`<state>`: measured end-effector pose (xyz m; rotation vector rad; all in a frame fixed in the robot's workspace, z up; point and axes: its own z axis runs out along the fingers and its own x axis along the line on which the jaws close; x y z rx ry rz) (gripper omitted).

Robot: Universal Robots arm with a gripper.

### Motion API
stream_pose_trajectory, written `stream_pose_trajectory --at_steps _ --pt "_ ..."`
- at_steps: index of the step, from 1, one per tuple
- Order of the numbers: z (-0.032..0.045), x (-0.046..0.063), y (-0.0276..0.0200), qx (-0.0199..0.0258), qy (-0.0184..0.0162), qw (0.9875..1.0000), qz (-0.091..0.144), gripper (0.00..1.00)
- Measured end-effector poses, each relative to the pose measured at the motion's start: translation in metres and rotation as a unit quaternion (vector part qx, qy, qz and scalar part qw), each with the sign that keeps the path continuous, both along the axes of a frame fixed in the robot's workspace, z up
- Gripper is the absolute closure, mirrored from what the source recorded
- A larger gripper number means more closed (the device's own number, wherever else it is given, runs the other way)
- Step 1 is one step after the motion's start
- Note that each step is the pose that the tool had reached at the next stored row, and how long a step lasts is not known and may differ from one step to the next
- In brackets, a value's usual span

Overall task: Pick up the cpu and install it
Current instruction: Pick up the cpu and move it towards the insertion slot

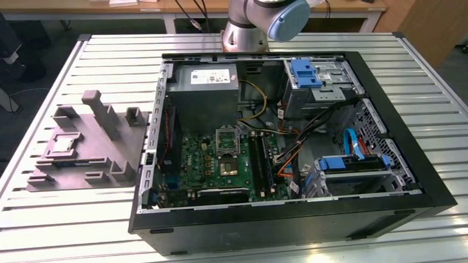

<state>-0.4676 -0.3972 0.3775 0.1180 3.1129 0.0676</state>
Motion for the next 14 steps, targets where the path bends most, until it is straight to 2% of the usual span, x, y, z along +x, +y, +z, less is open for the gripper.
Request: stream_pose_trajectory --at_steps 7,14 --pt "-0.0019 0.000 0.0001 0.0000 0.0000 0.9999 0.012 0.29" --pt "-0.0102 0.000 0.0000 0.0000 0.0012 0.9999 0.014 0.29"
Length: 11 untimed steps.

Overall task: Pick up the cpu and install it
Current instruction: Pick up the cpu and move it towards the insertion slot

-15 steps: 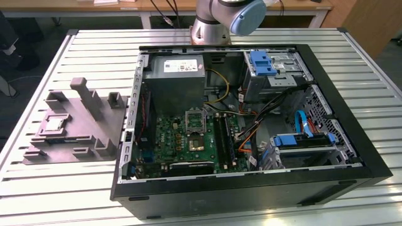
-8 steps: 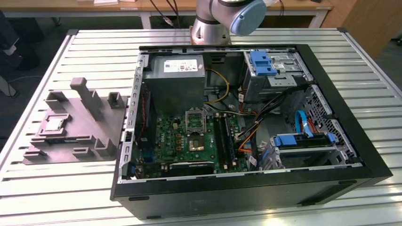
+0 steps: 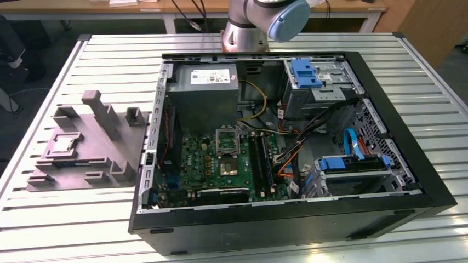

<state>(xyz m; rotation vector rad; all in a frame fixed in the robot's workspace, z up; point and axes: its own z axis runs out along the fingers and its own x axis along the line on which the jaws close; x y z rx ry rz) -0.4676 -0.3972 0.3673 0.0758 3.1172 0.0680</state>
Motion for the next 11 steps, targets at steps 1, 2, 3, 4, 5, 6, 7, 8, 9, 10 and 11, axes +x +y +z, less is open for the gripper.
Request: stream_pose_trajectory --at_steps 1,2,3,4,5,6,7,8,9,10,11 --pt "-0.0016 0.000 0.0000 0.0000 0.0003 1.0000 0.000 0.29" --pt "-0.0033 0.000 0.0000 0.0000 0.0005 1.0000 0.000 0.29" --pt "-0.0049 0.000 0.0000 0.0000 0.0008 1.0000 0.000 0.29" --pt "-0.0065 0.000 0.0000 0.0000 0.0010 1.0000 0.001 0.29" --pt "-0.0081 0.000 0.0000 0.0000 0.0016 1.0000 0.001 0.29" --pt "-0.0099 0.000 0.0000 0.0000 0.0021 1.0000 0.001 0.29" --pt "-0.0119 0.000 0.0000 0.0000 0.0028 1.0000 0.001 0.29" --pt "-0.0137 0.000 0.0000 0.0000 0.0033 1.0000 0.001 0.29" --pt "-0.0154 0.000 0.0000 -0.0002 0.0038 1.0000 0.002 0.29" --pt "-0.0169 0.000 0.0000 -0.0008 0.0041 1.0000 0.003 0.29" --pt "-0.0182 0.000 -0.0001 -0.0017 0.0045 1.0000 0.005 0.29"
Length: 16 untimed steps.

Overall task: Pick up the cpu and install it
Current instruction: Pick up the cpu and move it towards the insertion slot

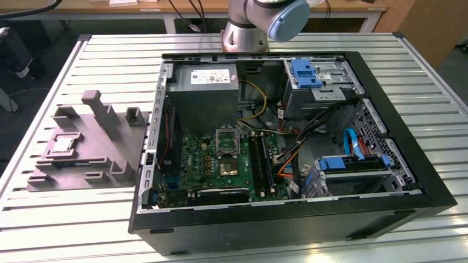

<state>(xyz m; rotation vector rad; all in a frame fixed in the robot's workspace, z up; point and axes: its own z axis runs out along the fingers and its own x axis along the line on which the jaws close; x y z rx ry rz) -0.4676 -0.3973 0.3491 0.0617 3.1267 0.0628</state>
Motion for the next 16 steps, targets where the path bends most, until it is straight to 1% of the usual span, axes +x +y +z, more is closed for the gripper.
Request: stream_pose_trajectory --at_steps 2,4,12,16 --pt "-0.0019 0.000 0.0001 -0.0002 0.0018 0.9999 0.010 0.29" --pt "-0.0048 0.000 0.0000 -0.0001 0.0027 0.9999 0.017 0.29" --pt "-0.0179 -0.001 0.0000 -0.0001 0.0039 0.9998 0.017 0.29" --pt "-0.0226 -0.001 0.0000 -0.0002 0.0048 0.9998 0.017 0.29"
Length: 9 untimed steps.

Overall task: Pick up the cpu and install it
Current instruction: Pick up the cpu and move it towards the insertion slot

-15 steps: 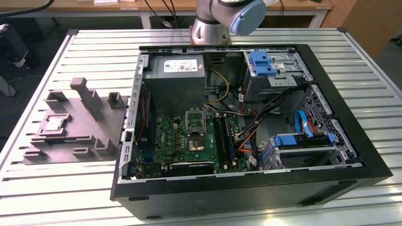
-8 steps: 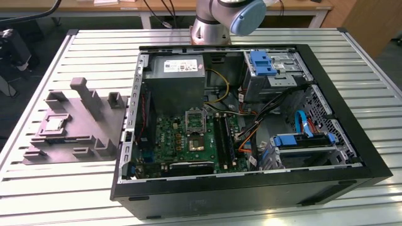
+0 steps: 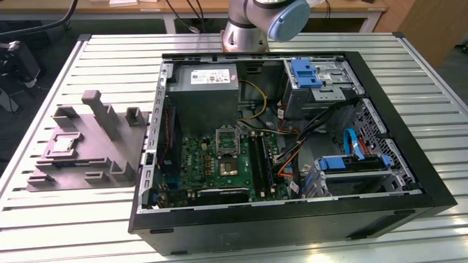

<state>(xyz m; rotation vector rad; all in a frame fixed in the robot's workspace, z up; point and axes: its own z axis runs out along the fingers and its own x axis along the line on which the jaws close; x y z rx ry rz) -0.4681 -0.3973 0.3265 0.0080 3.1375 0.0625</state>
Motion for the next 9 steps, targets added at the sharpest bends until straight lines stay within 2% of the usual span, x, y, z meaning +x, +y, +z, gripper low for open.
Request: stream_pose_trajectory --at_steps 9 --pt "-0.0087 0.0000 0.0000 0.0000 0.0024 1.0000 0.000 0.29"
